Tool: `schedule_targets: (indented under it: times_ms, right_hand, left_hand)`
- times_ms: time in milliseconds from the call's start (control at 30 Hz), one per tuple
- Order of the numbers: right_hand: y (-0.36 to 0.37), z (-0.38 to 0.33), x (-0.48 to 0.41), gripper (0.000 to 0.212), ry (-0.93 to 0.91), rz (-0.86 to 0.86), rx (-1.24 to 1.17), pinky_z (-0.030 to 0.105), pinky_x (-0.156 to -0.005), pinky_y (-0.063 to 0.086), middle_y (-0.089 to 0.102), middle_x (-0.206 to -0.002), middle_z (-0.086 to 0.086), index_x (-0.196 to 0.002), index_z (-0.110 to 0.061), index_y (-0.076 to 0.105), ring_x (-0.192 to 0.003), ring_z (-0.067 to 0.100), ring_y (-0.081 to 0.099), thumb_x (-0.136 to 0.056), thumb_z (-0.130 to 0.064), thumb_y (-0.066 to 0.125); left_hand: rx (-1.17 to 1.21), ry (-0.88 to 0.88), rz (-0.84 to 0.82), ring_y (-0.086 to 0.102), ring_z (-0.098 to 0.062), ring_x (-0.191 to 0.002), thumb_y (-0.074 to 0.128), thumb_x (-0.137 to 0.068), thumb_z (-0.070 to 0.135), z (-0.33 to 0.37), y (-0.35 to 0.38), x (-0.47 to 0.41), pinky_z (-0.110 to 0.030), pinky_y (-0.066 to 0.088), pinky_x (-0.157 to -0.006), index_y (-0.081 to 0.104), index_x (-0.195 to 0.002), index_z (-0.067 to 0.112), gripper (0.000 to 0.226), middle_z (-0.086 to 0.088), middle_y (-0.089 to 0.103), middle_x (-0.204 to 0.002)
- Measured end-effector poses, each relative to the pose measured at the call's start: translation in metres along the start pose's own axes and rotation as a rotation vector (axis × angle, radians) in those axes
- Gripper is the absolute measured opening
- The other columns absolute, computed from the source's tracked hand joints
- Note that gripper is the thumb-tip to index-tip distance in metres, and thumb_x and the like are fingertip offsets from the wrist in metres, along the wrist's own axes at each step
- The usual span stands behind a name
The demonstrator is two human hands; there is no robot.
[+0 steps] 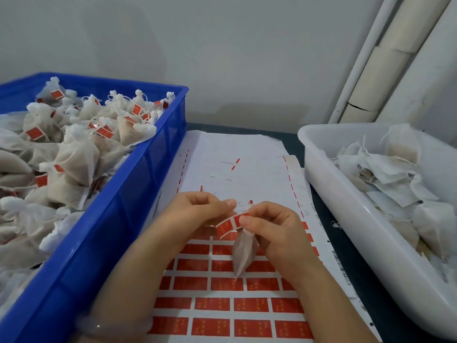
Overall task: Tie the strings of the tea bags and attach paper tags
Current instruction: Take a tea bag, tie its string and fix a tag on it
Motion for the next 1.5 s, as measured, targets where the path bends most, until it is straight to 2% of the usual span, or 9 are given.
schedule_targets:
  times_ms: [100,267,567,700,833,933,1033,1267,1500]
  right_hand:
    - [-0.001,-0.002,0.0,0.005,-0.01,-0.03,0.033,0.037,-0.078,0.056,0.071,-0.079,0.001,-0.071,-0.029,0.073,-0.081,0.022,0.068,-0.07,-0.03,0.068]
    - [0.002,-0.004,0.001,0.006,-0.044,-0.087,0.063,0.03,-0.073,0.057,0.071,-0.075,-0.002,-0.069,-0.031,0.072,-0.078,0.019,0.068,-0.07,-0.027,0.067]
    - [-0.001,-0.006,0.003,0.01,-0.045,-0.132,0.065,0.033,-0.076,0.056,0.068,-0.074,-0.001,-0.066,-0.03,0.069,-0.076,0.019,0.065,-0.073,-0.025,0.064]
    - [-0.011,-0.009,0.003,0.009,-0.054,-0.033,-0.012,0.038,-0.085,0.053,0.068,-0.088,-0.002,-0.065,-0.028,0.066,-0.091,0.022,0.065,-0.073,-0.024,0.063]
    - [-0.016,-0.009,0.001,0.013,-0.017,0.182,-0.204,0.028,-0.068,0.055,0.071,-0.082,0.001,-0.071,-0.023,0.069,-0.078,0.021,0.069,-0.067,-0.035,0.07]
    - [-0.005,-0.009,0.001,0.025,0.015,0.142,-0.192,0.027,-0.068,0.056,0.072,-0.08,0.002,-0.073,-0.025,0.073,-0.077,0.019,0.069,-0.056,-0.042,0.068]
    - [-0.002,-0.008,0.001,0.03,0.055,0.143,-0.226,0.031,-0.07,0.055,0.071,-0.076,0.004,-0.072,-0.022,0.074,-0.072,0.02,0.064,-0.05,-0.042,0.072]
    - [-0.001,-0.007,0.001,0.03,0.127,0.135,-0.307,0.03,-0.065,0.052,0.069,-0.067,0.003,-0.067,-0.018,0.076,-0.063,0.013,0.062,-0.044,-0.038,0.074]
    - [-0.001,-0.006,0.0,0.02,0.129,0.156,-0.283,0.034,-0.066,0.051,0.069,-0.068,0.003,-0.066,-0.019,0.075,-0.063,0.013,0.061,-0.052,-0.033,0.072]
  left_hand:
    - [0.022,0.068,-0.002,0.071,-0.02,-0.075,0.072,-0.056,0.038,0.0,0.003,0.001,-0.021,0.054,-0.061,0.075,-0.08,0.019,0.031,-0.004,0.074,-0.083]
    - [0.059,0.141,-0.008,0.071,-0.017,-0.081,0.069,-0.062,0.029,0.0,0.009,-0.001,-0.02,0.055,-0.065,0.076,-0.084,0.023,0.024,-0.001,0.074,-0.087]
    - [0.187,0.278,0.157,0.071,-0.019,-0.074,0.068,-0.059,0.022,0.004,0.014,0.002,-0.022,0.055,-0.061,0.077,-0.077,0.025,0.02,-0.001,0.075,-0.084]
    - [0.131,0.328,0.211,0.071,-0.012,-0.076,0.071,-0.059,0.025,0.007,0.014,0.004,-0.017,0.054,-0.062,0.075,-0.08,0.032,0.023,0.008,0.074,-0.085]
    - [0.028,0.298,0.185,0.07,-0.006,-0.075,0.074,-0.07,0.016,0.007,0.019,0.003,-0.013,0.052,-0.059,0.074,-0.082,0.036,0.025,0.017,0.073,-0.085]
    - [-0.013,0.325,0.158,0.07,-0.008,-0.08,0.073,-0.06,0.03,0.008,0.023,0.004,-0.019,0.056,-0.067,0.072,-0.089,0.034,0.029,0.015,0.073,-0.089]
    - [-0.031,0.362,0.139,0.071,-0.01,-0.081,0.071,-0.057,0.031,0.009,0.024,0.006,-0.023,0.057,-0.07,0.072,-0.092,0.032,0.035,0.013,0.073,-0.092]
    - [-0.103,0.398,0.116,0.07,-0.009,-0.08,0.074,-0.071,0.009,0.008,0.026,0.007,-0.019,0.056,-0.067,0.069,-0.096,0.033,0.034,0.016,0.072,-0.092]
    - [-0.125,0.418,0.105,0.071,-0.01,-0.08,0.074,-0.072,0.007,0.008,0.025,0.007,-0.021,0.056,-0.069,0.068,-0.099,0.032,0.037,0.015,0.072,-0.093]
Point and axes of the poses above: each hand's wrist, its own x-axis away from the middle knuckle, its own y-axis out of the palm, z = x × y, the point moved 2 cm from there along -x, towards the middle knuckle
